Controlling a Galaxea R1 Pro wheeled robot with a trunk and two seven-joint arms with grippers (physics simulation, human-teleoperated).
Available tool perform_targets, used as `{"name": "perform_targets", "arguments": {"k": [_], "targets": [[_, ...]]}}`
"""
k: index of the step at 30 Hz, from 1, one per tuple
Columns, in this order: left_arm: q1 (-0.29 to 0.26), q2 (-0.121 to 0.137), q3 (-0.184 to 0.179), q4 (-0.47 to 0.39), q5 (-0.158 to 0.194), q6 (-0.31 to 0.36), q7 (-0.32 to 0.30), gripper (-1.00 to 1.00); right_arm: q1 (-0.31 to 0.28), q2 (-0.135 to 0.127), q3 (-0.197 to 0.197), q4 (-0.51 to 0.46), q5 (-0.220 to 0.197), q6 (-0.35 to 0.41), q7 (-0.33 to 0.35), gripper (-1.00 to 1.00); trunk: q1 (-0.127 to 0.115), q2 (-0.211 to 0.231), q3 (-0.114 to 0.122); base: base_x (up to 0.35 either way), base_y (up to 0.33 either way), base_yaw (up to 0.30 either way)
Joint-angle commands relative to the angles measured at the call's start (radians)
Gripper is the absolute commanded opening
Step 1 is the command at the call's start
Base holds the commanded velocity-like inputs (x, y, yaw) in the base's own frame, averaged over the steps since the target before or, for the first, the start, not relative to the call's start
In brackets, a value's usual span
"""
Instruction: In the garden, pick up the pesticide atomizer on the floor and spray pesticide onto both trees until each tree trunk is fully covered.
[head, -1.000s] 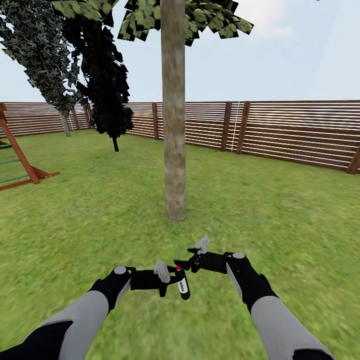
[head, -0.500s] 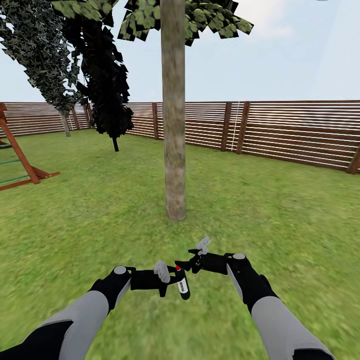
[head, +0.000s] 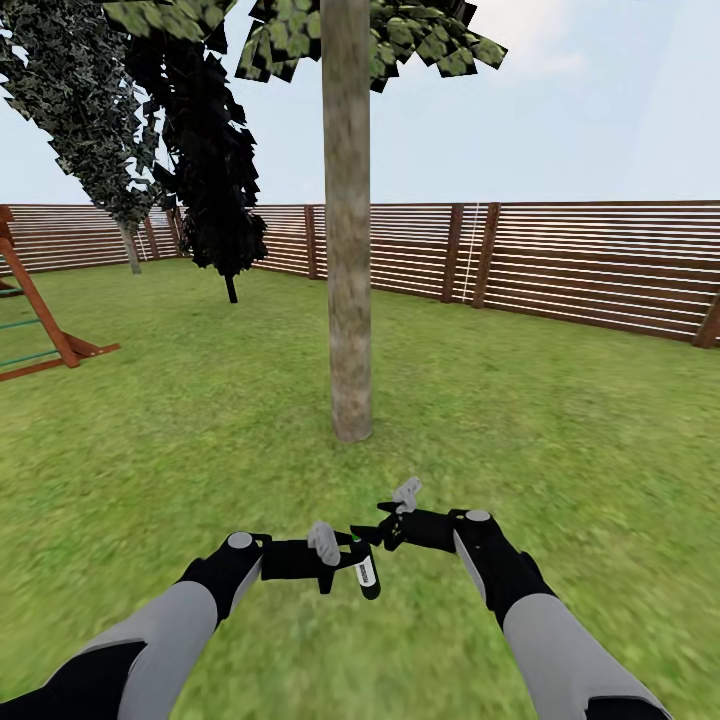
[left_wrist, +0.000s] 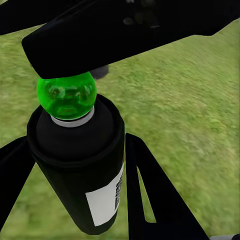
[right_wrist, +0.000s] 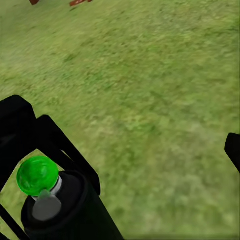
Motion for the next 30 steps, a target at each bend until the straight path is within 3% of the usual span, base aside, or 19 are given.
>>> {"name": "perform_targets", "arguments": {"k": [1,3,5,8,13,14,15,16,18,20,22,24,26,27,30], "targets": [[0.000,0.000,0.001,0.000,0.000,-0.001,0.001,-1.00,0.000,-0.002,-0.001,-0.001,-0.002,0.001,0.000,1.00,0.000,0.000,0.000,0.000,0.000,0.000],[0.000,0.000,0.001,0.000,0.000,-0.001,0.001,-1.00,0.000,-0.004,-0.002,-0.003,-0.002,0.001,-0.008,1.00,0.000,0.000,0.000,0.000,0.000,0.000],[0.000,0.000,0.001,0.000,0.000,-0.001,0.001,-1.00,0.000,-0.012,-0.003,-0.006,-0.004,0.002,-0.059,1.00,0.000,0.000,0.000,0.000,0.000,0.000],[0.000,0.000,0.001,0.000,0.000,-0.001,0.001,-1.00,-0.001,-0.043,-0.005,-0.014,-0.006,0.004,-0.088,1.00,0.000,0.000,0.000,0.000,0.000,0.000],[0.000,0.000,0.001,0.000,0.000,-0.001,0.001,-1.00,-0.001,-0.179,-0.012,-0.040,-0.010,0.008,-0.109,1.00,0.000,0.000,0.000,0.000,0.000,0.000],[0.000,0.000,0.001,0.000,0.000,-0.001,0.001,-1.00,-0.002,-0.225,-0.053,-0.042,-0.010,0.009,-0.110,1.00,0.000,0.000,0.000,0.000,0.000,0.000],[0.000,0.000,0.001,0.000,0.000,-0.001,0.001,-1.00,-0.002,-0.255,-0.111,-0.042,-0.010,0.009,-0.111,1.00,0.000,0.000,0.000,0.000,0.000,0.000],[0.000,0.000,0.001,0.000,0.000,-0.001,0.001,-1.00,-0.001,-0.300,-0.236,-0.041,-0.007,0.006,-0.112,1.00,0.000,0.000,0.000,0.000,0.000,0.000],[0.000,0.000,0.002,0.000,0.000,-0.001,0.001,-1.00,0.004,-0.361,-0.402,-0.023,0.002,0.003,-0.151,1.00,0.000,0.000,0.000,0.000,0.000,0.000],[0.000,0.001,0.002,-0.001,0.000,-0.001,0.001,-1.00,0.039,-0.429,-0.492,0.053,0.020,-0.015,-0.279,1.00,0.000,0.000,0.000,0.000,0.000,0.000],[0.000,0.002,0.002,-0.001,-0.001,-0.001,0.004,-1.00,0.092,-0.482,-0.529,0.233,0.032,-0.118,-0.475,1.00,0.000,0.000,0.000,0.000,0.000,0.000],[0.000,0.003,0.003,-0.002,-0.001,-0.002,0.006,-1.00,0.139,-0.502,-0.541,0.446,0.044,-0.294,-0.608,1.00,0.000,0.000,0.000,0.000,0.000,0.000],[0.000,0.008,0.020,-0.004,-0.001,-0.002,0.029,-1.00,0.165,-0.504,-0.546,0.605,0.084,-0.479,-0.678,1.00,0.000,0.000,0.000,0.000,0.000,0.000],[0.000,0.012,0.036,-0.003,-0.001,-0.003,0.075,-1.00,0.170,-0.493,-0.547,0.633,0.097,-0.513,-0.691,1.00,0.000,0.000,0.000,0.000,0.000,0.000],[0.000,0.021,0.068,0.000,-0.002,-0.006,0.306,-1.00,0.189,-0.460,-0.548,0.670,0.115,-0.557,-0.708,1.00,0.000,0.000,0.000,0.000,0.000,0.000]]}}
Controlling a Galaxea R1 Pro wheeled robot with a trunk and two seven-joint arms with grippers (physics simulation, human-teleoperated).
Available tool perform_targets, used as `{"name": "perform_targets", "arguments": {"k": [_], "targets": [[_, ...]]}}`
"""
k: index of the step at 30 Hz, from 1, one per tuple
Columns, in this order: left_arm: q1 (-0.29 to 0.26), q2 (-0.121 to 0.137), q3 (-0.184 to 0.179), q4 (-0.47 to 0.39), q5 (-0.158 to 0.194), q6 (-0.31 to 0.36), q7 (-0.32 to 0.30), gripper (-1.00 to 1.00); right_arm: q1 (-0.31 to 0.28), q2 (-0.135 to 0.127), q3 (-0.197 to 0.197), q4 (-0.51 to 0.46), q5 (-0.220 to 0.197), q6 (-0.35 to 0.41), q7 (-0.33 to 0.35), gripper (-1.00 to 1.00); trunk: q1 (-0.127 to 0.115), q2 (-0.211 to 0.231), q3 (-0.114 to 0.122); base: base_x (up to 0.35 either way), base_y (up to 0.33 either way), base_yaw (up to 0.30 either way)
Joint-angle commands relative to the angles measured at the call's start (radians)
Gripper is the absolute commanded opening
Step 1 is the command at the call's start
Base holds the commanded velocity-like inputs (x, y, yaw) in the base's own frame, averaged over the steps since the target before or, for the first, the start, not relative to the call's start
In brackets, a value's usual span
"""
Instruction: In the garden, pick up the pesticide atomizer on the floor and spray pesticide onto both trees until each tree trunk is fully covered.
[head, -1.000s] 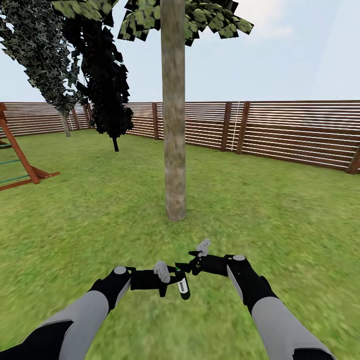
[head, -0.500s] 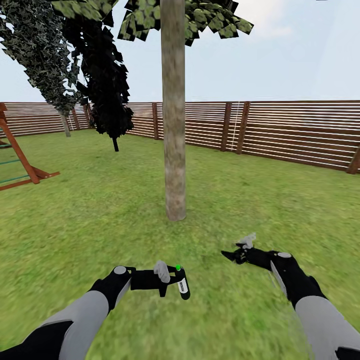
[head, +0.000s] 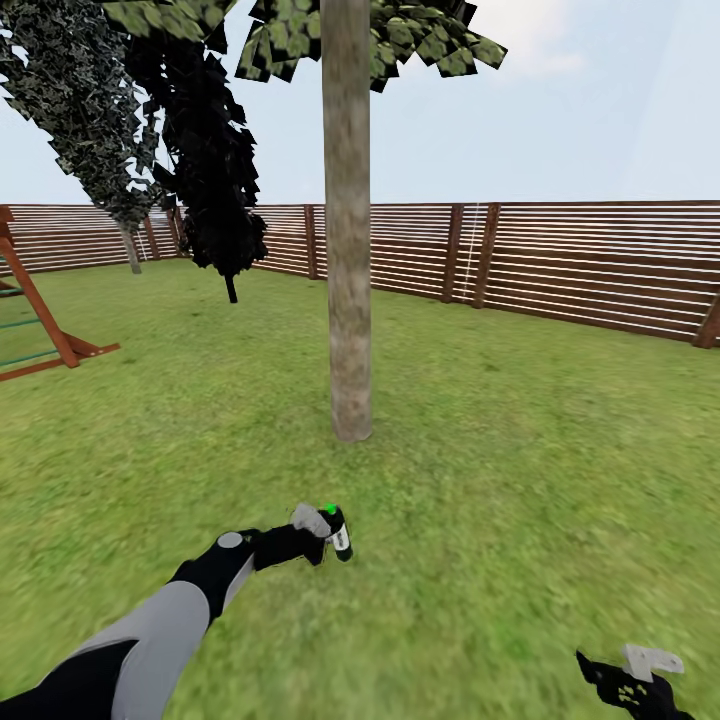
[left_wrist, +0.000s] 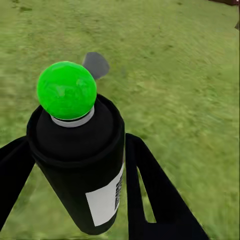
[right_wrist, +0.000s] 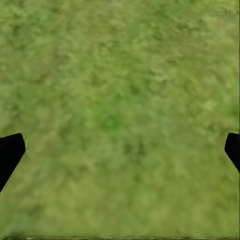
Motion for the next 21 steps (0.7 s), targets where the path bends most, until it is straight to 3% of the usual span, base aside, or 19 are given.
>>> {"name": "perform_targets", "arguments": {"k": [1,5,7,11,21], "targets": [[0.000,0.001,0.003,0.001,-0.001,-0.003,0.064,-1.00,0.004,0.005,-0.001,0.005,0.002,-0.006,-0.002,1.00,0.000,0.000,0.000,0.000,0.000,0.000],[0.000,0.003,0.012,0.006,0.007,-0.003,0.269,-1.00,0.011,0.014,-0.001,0.012,0.007,-0.014,-0.005,1.00,0.000,0.000,0.000,0.000,0.000,0.000],[0.000,0.003,0.013,0.028,0.035,-0.004,0.303,-1.00,0.012,0.015,-0.001,0.013,0.008,-0.015,-0.005,1.00,0.000,0.000,0.000,0.000,0.000,0.000],[0.000,0.002,0.013,0.048,0.125,-0.005,0.323,-1.00,0.012,0.016,-0.001,0.013,0.008,-0.015,-0.005,1.00,0.000,0.000,0.000,0.000,0.000,0.000],[0.000,0.002,0.012,0.050,0.139,-0.005,0.324,-1.00,0.015,0.015,-0.003,0.013,0.007,-0.019,-0.009,1.00,0.000,0.000,0.000,0.066,0.000,0.000]]}}
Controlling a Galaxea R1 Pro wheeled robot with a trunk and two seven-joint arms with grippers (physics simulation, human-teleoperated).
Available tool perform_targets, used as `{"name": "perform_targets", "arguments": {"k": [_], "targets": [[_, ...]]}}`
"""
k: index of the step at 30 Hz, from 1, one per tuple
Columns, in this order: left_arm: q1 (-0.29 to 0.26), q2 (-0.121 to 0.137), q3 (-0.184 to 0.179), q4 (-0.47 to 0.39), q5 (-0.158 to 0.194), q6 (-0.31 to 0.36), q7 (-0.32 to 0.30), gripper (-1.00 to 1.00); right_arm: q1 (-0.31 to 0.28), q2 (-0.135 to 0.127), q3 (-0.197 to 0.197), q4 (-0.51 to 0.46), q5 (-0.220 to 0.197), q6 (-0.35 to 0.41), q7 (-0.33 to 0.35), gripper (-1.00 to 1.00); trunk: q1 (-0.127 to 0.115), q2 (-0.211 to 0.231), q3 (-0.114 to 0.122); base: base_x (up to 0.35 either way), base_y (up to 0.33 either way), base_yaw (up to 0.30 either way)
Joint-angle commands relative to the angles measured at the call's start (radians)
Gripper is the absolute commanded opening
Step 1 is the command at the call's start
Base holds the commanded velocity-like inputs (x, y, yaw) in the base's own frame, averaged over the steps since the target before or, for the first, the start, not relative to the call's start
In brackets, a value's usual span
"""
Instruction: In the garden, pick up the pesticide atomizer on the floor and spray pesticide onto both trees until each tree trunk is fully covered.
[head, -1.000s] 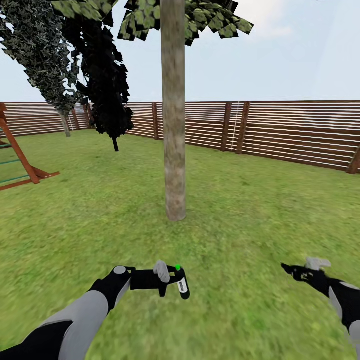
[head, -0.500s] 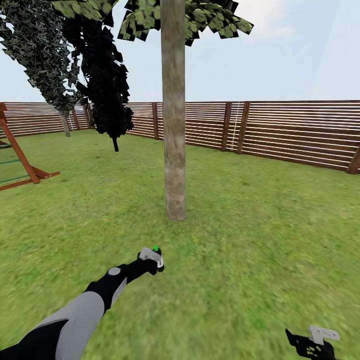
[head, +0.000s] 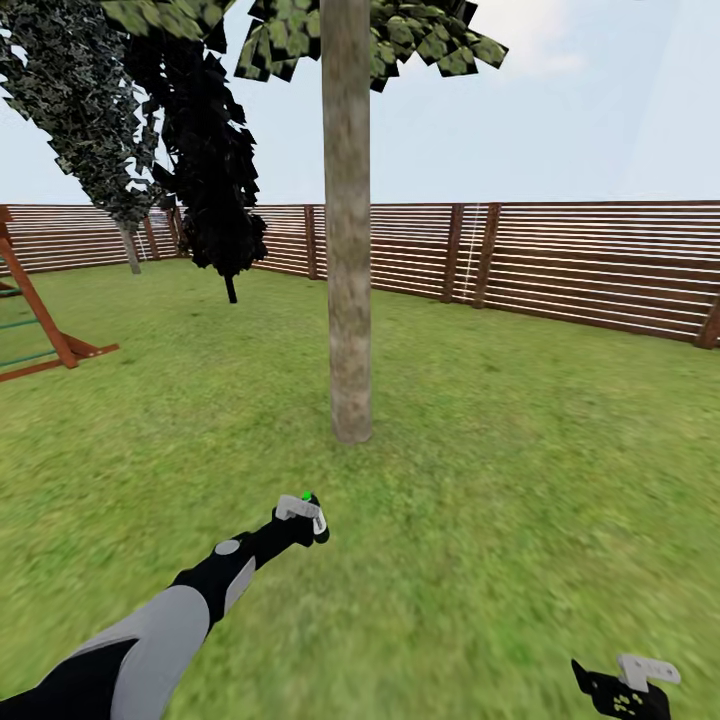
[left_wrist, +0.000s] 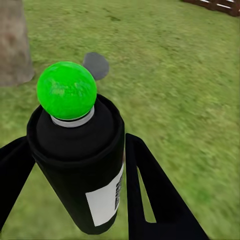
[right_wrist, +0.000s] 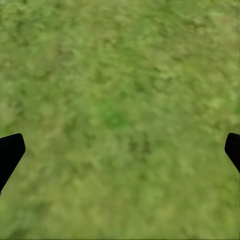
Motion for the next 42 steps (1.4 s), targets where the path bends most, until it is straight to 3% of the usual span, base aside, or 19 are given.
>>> {"name": "perform_targets", "arguments": {"k": [1,10,21,32,34,38,42], "targets": [[0.000,-0.001,0.000,0.000,0.000,0.000,0.000,-1.00,0.003,0.001,0.000,0.000,0.000,0.000,0.000,1.00,0.000,0.000,0.000,0.281,0.000,0.000],[0.000,0.000,-0.002,0.005,-0.006,-0.001,-0.001,-1.00,0.018,0.045,0.000,0.000,0.001,0.000,-0.003,1.00,0.000,0.000,0.000,0.331,0.000,0.000],[0.000,0.001,-0.002,0.001,0.001,-0.002,0.001,-1.00,0.023,0.058,0.001,0.000,0.002,0.000,-0.005,1.00,0.000,0.000,0.000,0.320,0.021,0.000],[0.000,-0.015,-0.013,-0.128,0.001,0.002,0.008,-1.00,0.024,0.073,0.001,0.000,0.003,0.000,-0.005,1.00,0.000,0.000,0.000,0.025,0.000,0.000],[0.000,-0.035,-0.014,-0.184,0.001,0.057,0.010,-1.00,0.026,0.074,0.002,0.000,0.003,0.000,-0.005,1.00,0.000,0.000,0.000,0.000,0.000,0.000],[0.000,-0.095,-0.018,-0.408,-0.001,0.292,0.053,-1.00,0.031,0.076,0.002,0.000,0.003,0.000,-0.005,1.00,0.000,0.000,0.000,0.000,0.000,0.000],[0.000,-0.109,-0.021,-0.480,-0.004,0.363,0.104,-1.00,0.031,0.079,0.028,0.000,0.003,0.000,-0.005,1.00,0.000,0.000,0.000,0.000,0.000,0.000]]}}
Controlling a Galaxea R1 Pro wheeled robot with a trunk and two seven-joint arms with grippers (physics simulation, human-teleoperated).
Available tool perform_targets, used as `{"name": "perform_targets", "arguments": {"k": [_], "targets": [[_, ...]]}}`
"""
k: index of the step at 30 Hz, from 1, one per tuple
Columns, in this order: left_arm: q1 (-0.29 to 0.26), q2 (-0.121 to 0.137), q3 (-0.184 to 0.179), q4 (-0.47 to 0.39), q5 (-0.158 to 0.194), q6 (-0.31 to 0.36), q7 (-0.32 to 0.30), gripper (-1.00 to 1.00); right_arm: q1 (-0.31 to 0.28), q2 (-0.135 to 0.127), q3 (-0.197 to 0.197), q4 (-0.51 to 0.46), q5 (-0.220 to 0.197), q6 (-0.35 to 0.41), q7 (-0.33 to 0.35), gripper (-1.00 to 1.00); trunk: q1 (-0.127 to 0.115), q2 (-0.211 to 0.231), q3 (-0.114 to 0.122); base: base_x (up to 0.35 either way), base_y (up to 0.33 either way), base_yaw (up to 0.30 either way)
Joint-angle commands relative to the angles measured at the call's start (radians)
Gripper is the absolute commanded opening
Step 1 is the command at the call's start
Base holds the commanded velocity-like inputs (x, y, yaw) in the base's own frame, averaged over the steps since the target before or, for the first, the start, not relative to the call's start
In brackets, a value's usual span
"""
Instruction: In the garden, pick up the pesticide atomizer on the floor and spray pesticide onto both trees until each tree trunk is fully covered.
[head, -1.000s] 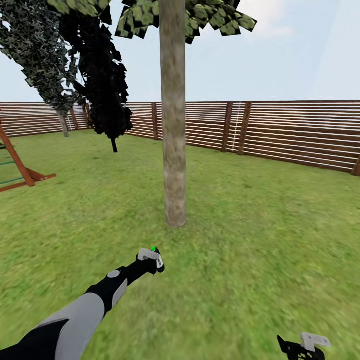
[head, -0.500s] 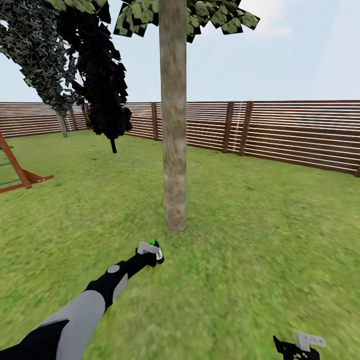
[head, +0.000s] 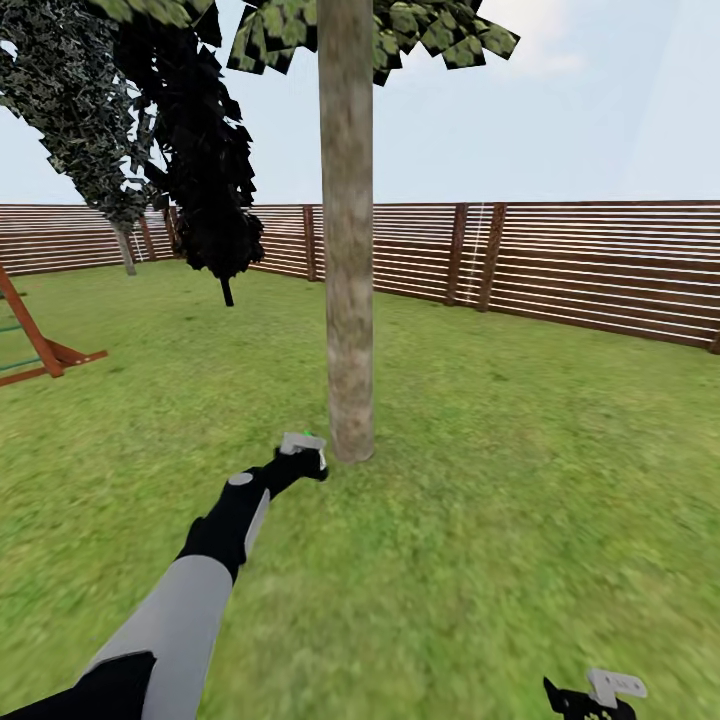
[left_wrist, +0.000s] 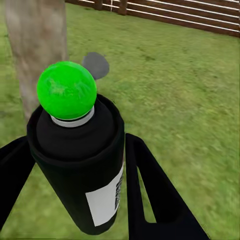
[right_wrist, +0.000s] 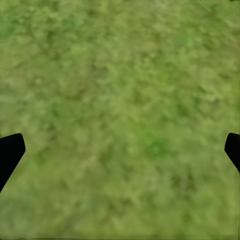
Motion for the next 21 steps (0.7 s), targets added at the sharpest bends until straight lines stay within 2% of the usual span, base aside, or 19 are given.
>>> {"name": "perform_targets", "arguments": {"k": [1,2,3,7,12,14,17,20,21], "targets": [[0.000,0.000,0.000,-0.006,-0.001,0.023,0.017,-1.00,0.000,0.001,0.008,0.000,0.000,0.000,0.000,1.00,0.000,0.000,0.000,0.000,0.000,0.000],[-0.001,0.000,-0.001,-0.011,-0.001,0.052,0.079,-1.00,0.001,0.005,0.013,0.000,0.000,0.000,0.000,1.00,0.000,0.000,0.000,0.000,0.000,0.000],[-0.001,0.000,-0.002,-0.012,-0.001,0.059,0.106,-1.00,0.001,0.006,0.014,0.000,0.000,0.000,0.000,1.00,0.000,0.000,0.000,0.000,0.000,0.000],[-0.001,0.000,-0.004,-0.014,-0.003,0.072,0.157,-1.00,0.001,0.009,0.016,0.000,0.000,0.000,0.000,1.00,0.000,0.000,0.000,0.000,0.000,0.000],[-0.001,0.000,-0.012,-0.027,-0.001,0.072,0.304,-1.00,0.001,0.010,0.016,0.000,0.000,0.000,0.000,1.00,0.000,0.000,0.000,0.000,0.000,0.000],[-0.001,0.000,-0.057,-0.027,0.000,0.069,0.313,-1.00,0.001,0.010,0.016,0.000,0.000,0.000,0.000,1.00,0.000,0.000,0.000,0.000,0.000,0.000],[-0.001,0.000,-0.153,-0.026,0.003,0.067,0.311,-1.00,0.004,0.010,0.016,0.000,0.000,0.000,0.000,1.00,0.000,0.000,0.000,0.000,0.000,0.000],[-0.001,0.000,-0.171,-0.026,0.003,0.068,0.290,-1.00,0.005,0.010,0.016,0.000,0.000,0.000,0.000,1.00,0.000,0.000,0.000,0.000,0.000,0.000],[0.473,0.000,0.122,-0.510,0.681,-0.587,-0.309,-1.00,-0.833,-0.561,1.054,0.295,0.557,-0.544,-0.659,1.00,0.000,0.000,0.000,0.000,0.000,0.000]]}}
